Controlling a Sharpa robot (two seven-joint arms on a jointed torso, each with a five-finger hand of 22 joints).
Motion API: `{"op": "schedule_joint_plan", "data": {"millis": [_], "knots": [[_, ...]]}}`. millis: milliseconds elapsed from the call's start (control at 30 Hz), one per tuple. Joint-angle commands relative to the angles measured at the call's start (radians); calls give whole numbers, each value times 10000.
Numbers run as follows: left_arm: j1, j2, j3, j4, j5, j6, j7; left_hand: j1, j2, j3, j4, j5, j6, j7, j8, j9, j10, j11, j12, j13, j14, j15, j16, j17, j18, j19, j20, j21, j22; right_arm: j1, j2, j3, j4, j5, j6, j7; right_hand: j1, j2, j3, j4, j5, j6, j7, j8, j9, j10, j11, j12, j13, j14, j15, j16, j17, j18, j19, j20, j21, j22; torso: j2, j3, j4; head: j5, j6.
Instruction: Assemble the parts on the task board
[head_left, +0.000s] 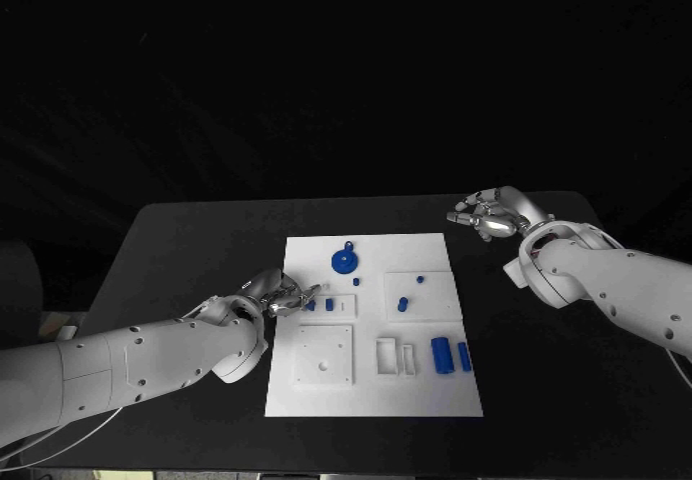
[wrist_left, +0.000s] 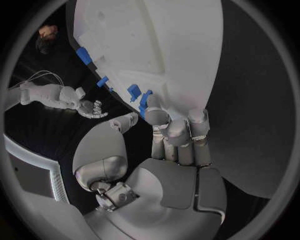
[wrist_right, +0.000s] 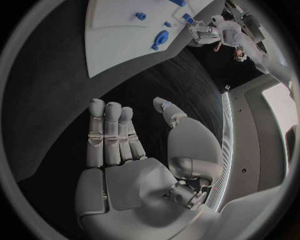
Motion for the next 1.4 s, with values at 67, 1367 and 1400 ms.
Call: {"op": "schedule_joint_plan", "data": {"millis": [67, 1367, 1400], "knots": [[-2, -3, 2, -5, 57, 18, 75, 53, 40, 49, 12, 43, 20, 12, 38, 11, -21, 8, 45, 12, 1, -40, 37, 12, 192, 10, -1058, 56, 15, -7, 9, 3, 9, -25, 121, 93, -81, -23, -42, -19, 67, 0, 62, 60, -11, -91, 11, 38, -16, 83, -9, -65, 13, 690, 52, -8, -45, 17, -4, -5, -2, 8, -11], [-1, -67, 2, 165, 379, -56, 465, 1231, 1805, -109, -3500, 3312, 76, 17, 104, -34, -63, 21, 200, 84, 1, -12, 120, 60, 138, -51, -997, 184, -13, -11, 15, 3, 33, -25, 123, 83, -76, -11, -38, -35, 77, 2, 61, 63, -13, -93, 10, 49, -29, 85, -10, -69, 18, 690, 57, -10, -52, 27, 1, 3, -3, 20, -39], [-1, -67, 2, 163, 391, -54, 467, 1289, 1890, -75, -3630, 3356, 79, 18, 103, -40, -62, 22, 204, 83, 2, -10, 120, 60, 135, -48, -997, 186, -15, -11, 16, 3, 33, -25, 123, 83, -76, -11, -38, -35, 78, 2, 61, 63, -13, -93, 10, 49, -30, 85, -10, -69, 18, 690, 57, -10, -53, 28, 2, 1, -4, 20, -36]]}}
